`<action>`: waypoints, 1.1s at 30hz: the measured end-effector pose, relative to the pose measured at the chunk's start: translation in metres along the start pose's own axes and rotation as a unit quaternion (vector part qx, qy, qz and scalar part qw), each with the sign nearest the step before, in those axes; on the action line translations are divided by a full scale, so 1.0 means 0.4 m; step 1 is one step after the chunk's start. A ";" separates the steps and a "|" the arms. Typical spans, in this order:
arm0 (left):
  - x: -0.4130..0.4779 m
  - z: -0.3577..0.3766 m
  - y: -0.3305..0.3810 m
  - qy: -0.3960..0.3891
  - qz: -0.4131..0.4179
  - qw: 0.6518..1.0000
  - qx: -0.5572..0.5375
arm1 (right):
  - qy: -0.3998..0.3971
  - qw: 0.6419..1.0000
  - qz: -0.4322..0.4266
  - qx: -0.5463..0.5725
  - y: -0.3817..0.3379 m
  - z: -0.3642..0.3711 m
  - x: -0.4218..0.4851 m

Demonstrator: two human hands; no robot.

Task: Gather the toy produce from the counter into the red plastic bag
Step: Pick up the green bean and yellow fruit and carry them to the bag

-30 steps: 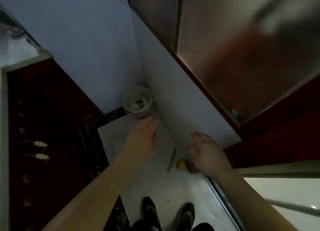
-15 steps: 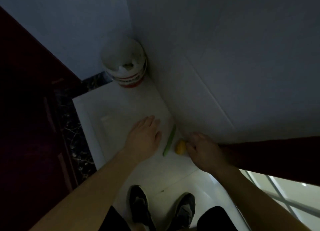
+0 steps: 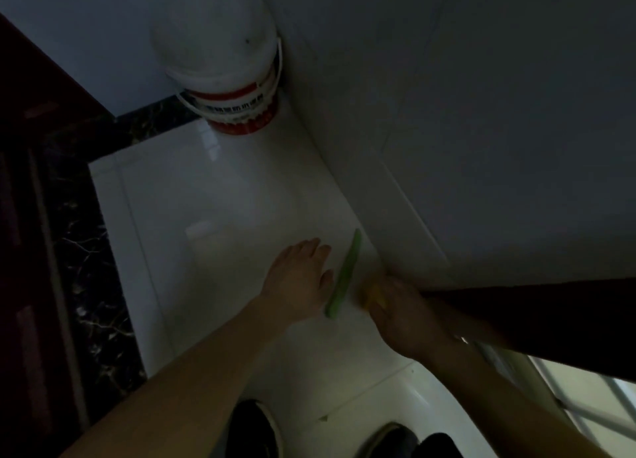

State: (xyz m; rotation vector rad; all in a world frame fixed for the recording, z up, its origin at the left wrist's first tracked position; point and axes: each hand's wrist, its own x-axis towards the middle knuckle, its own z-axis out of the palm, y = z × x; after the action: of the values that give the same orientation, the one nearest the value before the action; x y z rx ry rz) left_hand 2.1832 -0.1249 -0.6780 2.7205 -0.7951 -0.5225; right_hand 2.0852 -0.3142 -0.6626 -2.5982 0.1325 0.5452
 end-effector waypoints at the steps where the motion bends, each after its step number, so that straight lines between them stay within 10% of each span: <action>1: 0.012 0.037 -0.009 0.002 -0.001 1.000 -0.005 | -0.003 1.000 0.004 0.000 0.020 0.026 0.012; 33: 0.141 0.465 -0.025 -0.023 -0.090 0.986 -0.140 | 0.052 0.996 0.067 0.014 0.180 0.296 0.139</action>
State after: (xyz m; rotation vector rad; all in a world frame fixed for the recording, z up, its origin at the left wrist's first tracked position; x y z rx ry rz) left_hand 2.1563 -0.1751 -0.8640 2.5372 -0.4471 -0.6808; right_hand 2.0807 -0.3212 -0.8117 -2.6039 0.3472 0.4501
